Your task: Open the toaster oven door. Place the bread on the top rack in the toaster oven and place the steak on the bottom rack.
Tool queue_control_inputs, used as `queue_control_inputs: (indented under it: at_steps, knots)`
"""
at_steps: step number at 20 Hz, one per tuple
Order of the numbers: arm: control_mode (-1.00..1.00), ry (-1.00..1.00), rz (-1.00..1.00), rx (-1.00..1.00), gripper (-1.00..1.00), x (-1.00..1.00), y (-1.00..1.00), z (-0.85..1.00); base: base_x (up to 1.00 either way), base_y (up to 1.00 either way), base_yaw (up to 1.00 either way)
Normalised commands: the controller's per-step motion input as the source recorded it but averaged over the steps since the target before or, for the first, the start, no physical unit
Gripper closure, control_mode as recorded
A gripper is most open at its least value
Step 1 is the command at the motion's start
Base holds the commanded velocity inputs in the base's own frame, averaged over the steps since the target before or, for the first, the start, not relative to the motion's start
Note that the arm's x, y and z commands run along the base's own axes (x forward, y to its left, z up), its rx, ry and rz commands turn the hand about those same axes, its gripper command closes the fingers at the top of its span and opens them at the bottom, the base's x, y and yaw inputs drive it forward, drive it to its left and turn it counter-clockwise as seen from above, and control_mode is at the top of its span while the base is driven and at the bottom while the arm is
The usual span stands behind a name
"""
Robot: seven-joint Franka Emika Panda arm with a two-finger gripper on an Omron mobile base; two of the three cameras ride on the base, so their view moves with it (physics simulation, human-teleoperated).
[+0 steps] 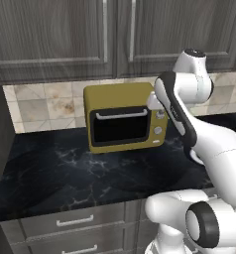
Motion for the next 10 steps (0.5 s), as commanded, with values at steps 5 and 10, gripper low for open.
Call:
queue_control_inputs:
  at_steps: [5, 10]
  knots:
    - [-1.0, 0.0, 0.05, -0.02, -1.0, -0.01, 0.03, -0.15, 0.0, 0.0, 0.0]
    - [-1.0, 0.0, 0.17, -0.16, -1.0, -0.03, 0.19, -0.33, 0.0, 0.0, 0.0]
